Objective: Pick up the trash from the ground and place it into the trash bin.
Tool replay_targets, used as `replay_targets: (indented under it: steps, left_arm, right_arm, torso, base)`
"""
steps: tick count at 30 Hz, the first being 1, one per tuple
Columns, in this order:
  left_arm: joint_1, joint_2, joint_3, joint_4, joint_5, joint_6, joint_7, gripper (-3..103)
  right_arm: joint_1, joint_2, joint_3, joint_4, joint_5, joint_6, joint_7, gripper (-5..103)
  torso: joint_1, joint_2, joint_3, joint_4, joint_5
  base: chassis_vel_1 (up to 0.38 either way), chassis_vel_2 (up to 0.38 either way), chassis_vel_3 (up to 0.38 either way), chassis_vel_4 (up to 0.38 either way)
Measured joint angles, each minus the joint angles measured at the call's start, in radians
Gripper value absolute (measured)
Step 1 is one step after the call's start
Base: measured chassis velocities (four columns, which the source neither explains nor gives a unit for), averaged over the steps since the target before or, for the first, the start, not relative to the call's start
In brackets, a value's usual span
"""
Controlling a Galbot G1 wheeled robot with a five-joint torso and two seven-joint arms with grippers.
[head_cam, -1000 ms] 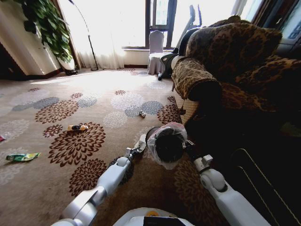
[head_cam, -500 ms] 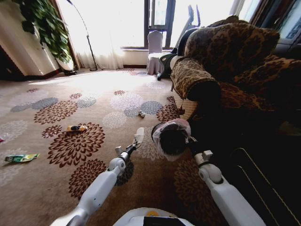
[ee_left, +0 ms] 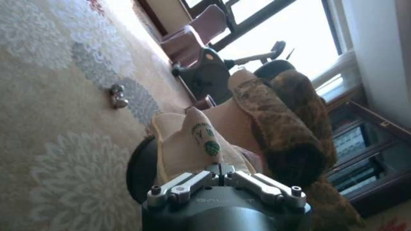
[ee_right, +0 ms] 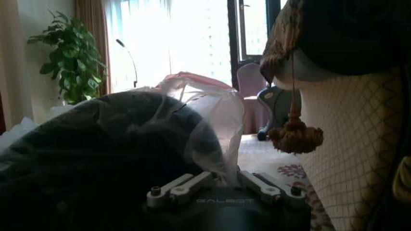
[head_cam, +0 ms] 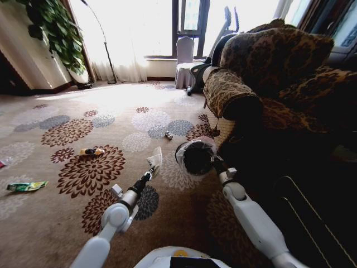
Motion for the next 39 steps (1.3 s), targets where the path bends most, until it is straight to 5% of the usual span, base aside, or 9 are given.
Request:
replay_targets:
  steps: [4, 11, 25, 34, 37, 39]
  left_arm:
    - [0.09, -0.011, 0.016, -0.177, -0.005, 0.017, -0.024, 0]
    - [0.137, -0.032, 0.096, -0.266, 0.008, 0.047, -0.028, 0]
    - [-0.139, -0.002, 0.283, -0.022, -0.105, 0.07, -0.075, 0]
    - [-0.349, -0.048, 0.381, 0.121, -0.168, 0.039, -0.277, -3]
    - [-0.387, -0.06, 0.4, 0.146, -0.139, 0.014, -0.302, 1]
    - [-0.427, -0.077, 0.42, 0.168, -0.13, -0.042, -0.341, 17]
  right_arm:
    - [0.023, 0.023, -0.007, -0.047, -0.024, 0.01, 0.0, 0]
    - [0.015, 0.023, -0.013, -0.037, -0.034, 0.011, 0.0, 0]
    - [-0.056, -0.031, -0.047, 0.106, -0.029, 0.003, -0.001, 0]
    - [-0.07, -0.054, -0.062, 0.151, -0.014, -0.005, 0.0, 0]
    - [-0.066, -0.052, -0.063, 0.148, -0.014, -0.005, 0.0, 0]
    - [-0.072, -0.049, -0.062, 0.147, -0.015, -0.006, 0.0, 0]
  torso:
    - [0.0, 0.0, 0.0, -0.0006, 0.0001]
    - [0.0, 0.0, 0.0, -0.0004, 0.0001]
    - [0.0, 0.0, 0.0, -0.0005, 0.0]
    - [0.0, 0.0, 0.0, -0.0003, 0.0001]
    - [0.0, 0.0, 0.0, -0.0004, 0.0]
    - [0.0, 0.0, 0.0, -0.0002, 0.0001]
  base:
    - [0.0, 0.0, 0.0, 0.0]
    - [0.0, 0.0, 0.0, 0.0]
    - [0.0, 0.0, 0.0, 0.0]
    - [0.0, 0.0, 0.0, 0.0]
    - [0.0, 0.0, 0.0, 0.0]
    - [0.0, 0.0, 0.0, 0.0]
